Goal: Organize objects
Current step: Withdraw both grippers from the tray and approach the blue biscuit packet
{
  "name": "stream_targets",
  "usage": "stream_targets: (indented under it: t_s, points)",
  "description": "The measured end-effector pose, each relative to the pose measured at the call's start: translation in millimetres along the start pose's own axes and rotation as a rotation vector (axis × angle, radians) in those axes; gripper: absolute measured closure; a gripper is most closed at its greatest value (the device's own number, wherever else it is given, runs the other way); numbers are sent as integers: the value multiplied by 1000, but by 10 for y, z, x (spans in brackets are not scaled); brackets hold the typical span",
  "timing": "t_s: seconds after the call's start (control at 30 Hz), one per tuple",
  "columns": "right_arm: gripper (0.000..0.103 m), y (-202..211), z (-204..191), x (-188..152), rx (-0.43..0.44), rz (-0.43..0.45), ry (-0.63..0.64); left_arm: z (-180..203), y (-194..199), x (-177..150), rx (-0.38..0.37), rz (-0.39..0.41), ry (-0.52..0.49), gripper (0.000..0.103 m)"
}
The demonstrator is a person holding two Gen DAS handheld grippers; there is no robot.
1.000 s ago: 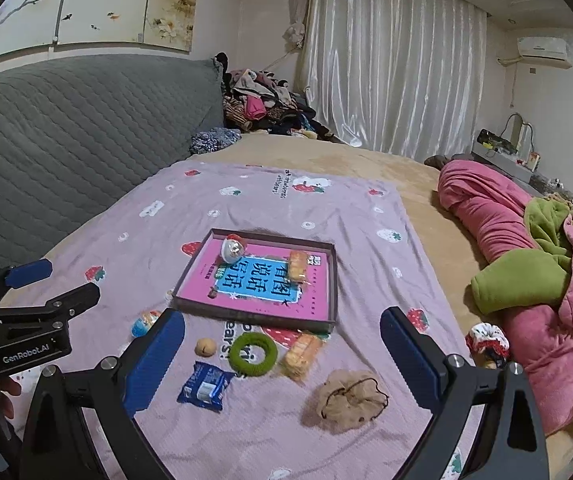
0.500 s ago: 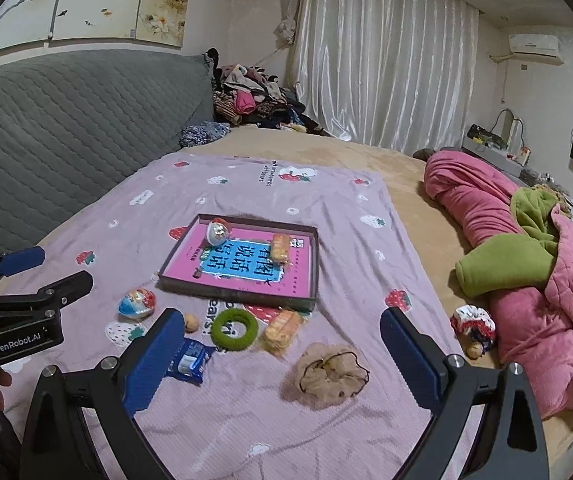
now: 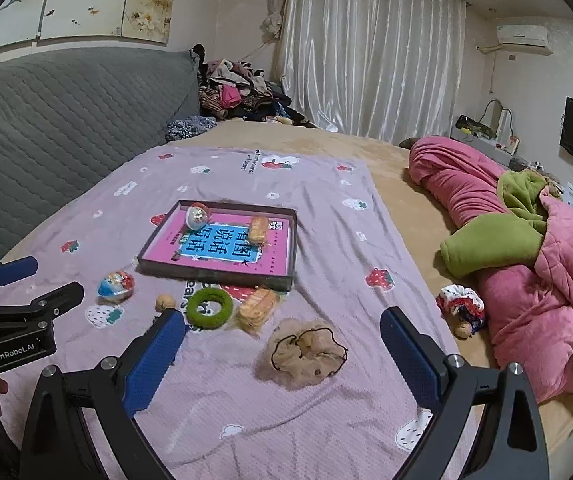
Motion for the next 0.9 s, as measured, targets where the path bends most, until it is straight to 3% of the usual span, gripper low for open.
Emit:
stream_targets:
  t_s: [0.4, 0.9]
  points:
    - [4, -237, 105, -316, -23, -66, -7, 124, -176, -237, -8, -43, -7, 20]
    - [4, -582, 183, -492, 7, -123, -30, 270, -526, -371, -30, -102, -13, 20]
Point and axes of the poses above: each gripper's, at about its wrist camera, not at the fingertips, and y roughly against the way its jaws point, z to its right, x to its top, the point moved 3 cm from there along -y, roughly the way its jaws point, and after that the axes turned 9 degrees about x, right-handed, at the moved point
